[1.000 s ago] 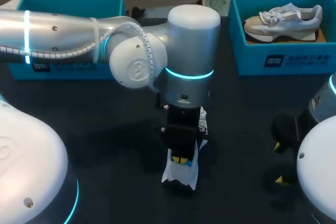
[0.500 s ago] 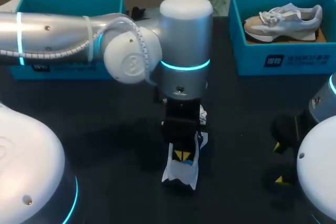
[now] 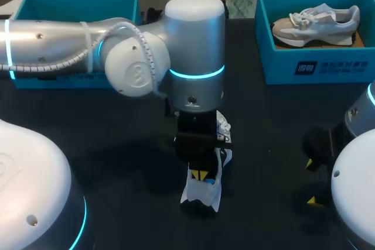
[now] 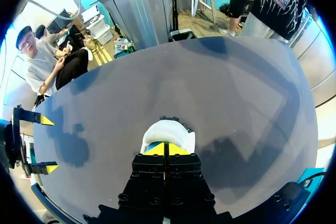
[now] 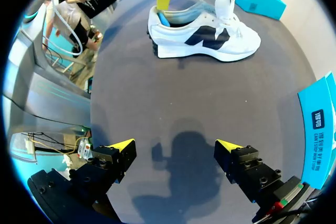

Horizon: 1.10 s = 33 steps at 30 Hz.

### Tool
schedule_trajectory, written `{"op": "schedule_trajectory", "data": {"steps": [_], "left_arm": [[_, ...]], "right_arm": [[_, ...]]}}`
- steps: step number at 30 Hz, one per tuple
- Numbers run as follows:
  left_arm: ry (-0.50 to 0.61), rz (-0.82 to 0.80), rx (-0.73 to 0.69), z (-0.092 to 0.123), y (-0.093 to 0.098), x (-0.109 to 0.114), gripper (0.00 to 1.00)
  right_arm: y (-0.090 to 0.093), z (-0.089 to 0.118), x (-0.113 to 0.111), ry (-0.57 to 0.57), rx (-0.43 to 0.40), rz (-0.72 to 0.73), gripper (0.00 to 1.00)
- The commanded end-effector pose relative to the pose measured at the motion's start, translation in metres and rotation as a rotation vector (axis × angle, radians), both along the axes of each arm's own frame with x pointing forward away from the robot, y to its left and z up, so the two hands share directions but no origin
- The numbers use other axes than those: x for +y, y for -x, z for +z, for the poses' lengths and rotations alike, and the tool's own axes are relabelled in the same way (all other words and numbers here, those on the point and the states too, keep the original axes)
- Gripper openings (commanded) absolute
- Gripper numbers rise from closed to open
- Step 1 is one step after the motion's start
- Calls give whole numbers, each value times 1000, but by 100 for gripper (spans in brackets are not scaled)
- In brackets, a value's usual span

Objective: Take the shoe out of the shoebox, open the shoe tongue, remove and reinsert the insole, then place the shoe into the shoebox

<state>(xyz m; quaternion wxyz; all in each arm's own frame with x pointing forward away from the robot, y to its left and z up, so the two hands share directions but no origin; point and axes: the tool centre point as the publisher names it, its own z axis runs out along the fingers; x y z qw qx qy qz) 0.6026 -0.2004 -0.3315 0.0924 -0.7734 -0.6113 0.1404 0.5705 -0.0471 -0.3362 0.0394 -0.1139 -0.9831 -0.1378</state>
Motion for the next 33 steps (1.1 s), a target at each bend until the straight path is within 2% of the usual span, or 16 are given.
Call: {"op": "schedule_trajectory", "data": {"steps": [1,6,14,20,33], "left_arm": [[-13,-2,13,-11,-1,-8,0],[-13,-21,24,-15,4,-5,0],[-26,-16,8,-37,7,0,0],[-30,-7,7,-44,7,1,0],[38,-3,-18,-6,-3,-2,0]], "right_arm": [[2,1,-1,-2,-3,0,100],[2,1,-1,-2,-3,0,100],[2,1,-1,-2,-3,0,100],[2,1,-1,-2,-3,0,100],[2,1,-1,-2,-3,0,100]]}}
